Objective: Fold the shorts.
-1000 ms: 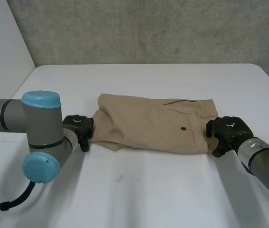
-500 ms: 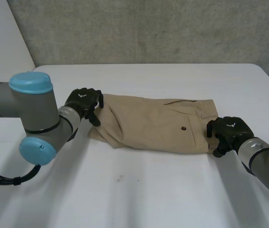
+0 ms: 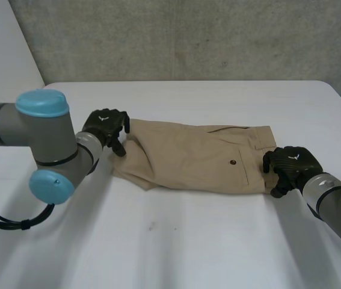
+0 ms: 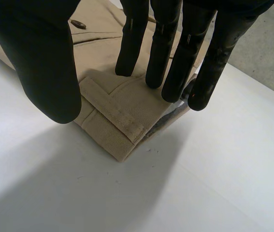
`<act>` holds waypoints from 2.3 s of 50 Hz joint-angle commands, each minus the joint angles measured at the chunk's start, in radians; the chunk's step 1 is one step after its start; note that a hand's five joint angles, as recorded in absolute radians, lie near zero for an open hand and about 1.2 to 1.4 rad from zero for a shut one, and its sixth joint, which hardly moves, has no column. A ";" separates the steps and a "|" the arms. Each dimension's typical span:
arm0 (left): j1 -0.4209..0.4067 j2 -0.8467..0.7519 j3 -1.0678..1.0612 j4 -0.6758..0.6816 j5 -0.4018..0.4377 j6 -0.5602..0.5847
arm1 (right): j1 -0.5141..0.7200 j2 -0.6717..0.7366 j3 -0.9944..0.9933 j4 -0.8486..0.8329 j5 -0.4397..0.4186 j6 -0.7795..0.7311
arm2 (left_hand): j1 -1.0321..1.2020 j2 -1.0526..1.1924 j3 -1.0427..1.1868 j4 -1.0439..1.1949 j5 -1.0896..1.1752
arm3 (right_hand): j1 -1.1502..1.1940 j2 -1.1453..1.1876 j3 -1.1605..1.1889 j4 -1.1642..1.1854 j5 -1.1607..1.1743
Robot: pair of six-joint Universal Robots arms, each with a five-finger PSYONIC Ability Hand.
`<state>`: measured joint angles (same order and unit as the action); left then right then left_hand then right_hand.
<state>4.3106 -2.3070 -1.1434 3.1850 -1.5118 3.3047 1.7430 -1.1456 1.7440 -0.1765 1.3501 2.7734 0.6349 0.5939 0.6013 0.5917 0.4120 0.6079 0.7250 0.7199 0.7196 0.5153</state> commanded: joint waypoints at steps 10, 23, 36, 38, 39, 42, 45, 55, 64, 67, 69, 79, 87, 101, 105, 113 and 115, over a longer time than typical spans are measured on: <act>0.020 -0.092 0.051 -0.007 -0.004 -0.007 | 0.003 0.001 0.002 0.000 -0.002 -0.001 | 0.761 0.802 0.795 0.805 0.810 | 0.211 0.094 0.099 0.099 0.129; 0.020 -0.034 -0.081 -0.057 -0.142 -0.008 | 0.001 0.000 -0.001 0.006 -0.005 0.000 | 0.761 0.802 0.795 0.805 0.810 | 0.211 0.094 0.099 0.099 0.129; 0.011 -0.029 -0.105 -0.054 -0.215 -0.008 | 0.004 0.000 0.006 -0.001 -0.003 0.000 | 0.580 0.621 0.614 0.623 0.628 | 0.214 0.097 0.102 0.102 0.132; 0.008 -0.023 -0.114 -0.057 -0.219 -0.008 | 0.007 0.000 0.008 -0.001 -0.003 0.000 | 0.501 0.542 0.535 0.544 0.549 | 0.214 0.097 0.102 0.102 0.132; 0.008 -0.014 -0.122 -0.057 -0.219 -0.008 | 0.007 0.001 0.008 -0.003 -0.005 0.000 | 0.466 0.507 0.499 0.509 0.514 | 0.214 0.097 0.102 0.102 0.132; 0.001 0.027 -0.154 -0.057 -0.220 -0.008 | 0.007 0.006 0.008 -0.004 -0.005 -0.001 | 0.319 0.360 0.353 0.362 0.368 | 0.217 0.100 0.105 0.105 0.135; -0.008 0.057 -0.188 -0.056 -0.219 -0.008 | 0.009 0.014 0.006 -0.017 -0.002 -0.001 | 0.231 0.272 0.264 0.274 0.279 | 0.217 0.100 0.105 0.105 0.135; -0.011 0.164 -0.279 -0.056 -0.209 -0.008 | 0.007 0.049 0.009 -0.087 0.018 -0.060 | 0.025 0.066 0.059 0.068 0.073 | 0.299 0.182 0.187 0.187 0.217; -0.012 0.258 -0.337 -0.053 -0.206 -0.008 | -0.002 0.053 0.002 -0.095 0.092 -0.199 | -0.040 0.001 -0.006 0.004 0.009 | 0.788 0.671 0.676 0.677 0.706; -0.009 0.297 -0.360 -0.053 -0.206 -0.008 | -0.014 0.040 0.000 -0.090 0.090 -0.224 | -0.069 -0.028 -0.035 -0.026 -0.021 | 0.788 0.671 0.676 0.677 0.706; -0.002 0.331 -0.383 -0.051 -0.205 -0.005 | -0.045 0.032 -0.012 -0.078 0.089 -0.248 | -0.084 -0.043 -0.050 -0.040 -0.035 | 0.788 0.671 0.676 0.677 0.706; 0.023 0.443 -0.447 -0.040 -0.203 -0.004 | -0.016 -0.077 -0.210 0.089 0.083 -0.393 | -0.122 -0.081 -0.088 -0.079 -0.074 | 0.788 0.671 0.676 0.677 0.706; 0.023 0.459 -0.443 -0.010 -0.203 -0.004 | 0.327 0.030 -0.472 0.120 0.017 -0.350 | -0.134 -0.093 -0.100 -0.090 -0.085 | 0.788 0.671 0.676 0.677 0.706; 0.027 0.455 -0.381 0.039 -0.203 -0.004 | 0.618 0.268 -0.524 0.103 -0.190 -0.327 | -0.142 -0.101 -0.109 -0.099 -0.094 | 0.401 0.284 0.289 0.290 0.319; 0.026 0.446 -0.340 0.039 -0.203 -0.004 | 0.612 0.202 -0.524 0.100 -0.141 -0.267 | -0.148 -0.107 -0.115 -0.105 -0.100 | -0.392 -0.509 -0.504 -0.504 -0.474; 0.011 0.383 -0.243 0.039 -0.145 -0.010 | 0.451 0.038 -0.517 0.048 -0.060 0.168 | -0.178 -0.137 -0.144 -0.135 -0.129 | -0.433 -0.550 -0.545 -0.545 -0.515; -0.002 0.353 -0.224 0.038 -0.119 -0.026 | 0.426 0.040 -0.521 0.035 -0.052 0.283 | -0.183 -0.143 -0.150 -0.140 -0.135 | -0.433 -0.550 -0.545 -0.545 -0.515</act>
<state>4.3325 -1.8831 -1.4347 3.2247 -1.6947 3.2991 2.2810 -1.0304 1.2218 -0.0973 1.2630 2.7113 0.4620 0.4439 0.4505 0.4336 0.2534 0.2085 0.2238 0.2155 0.2401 0.0746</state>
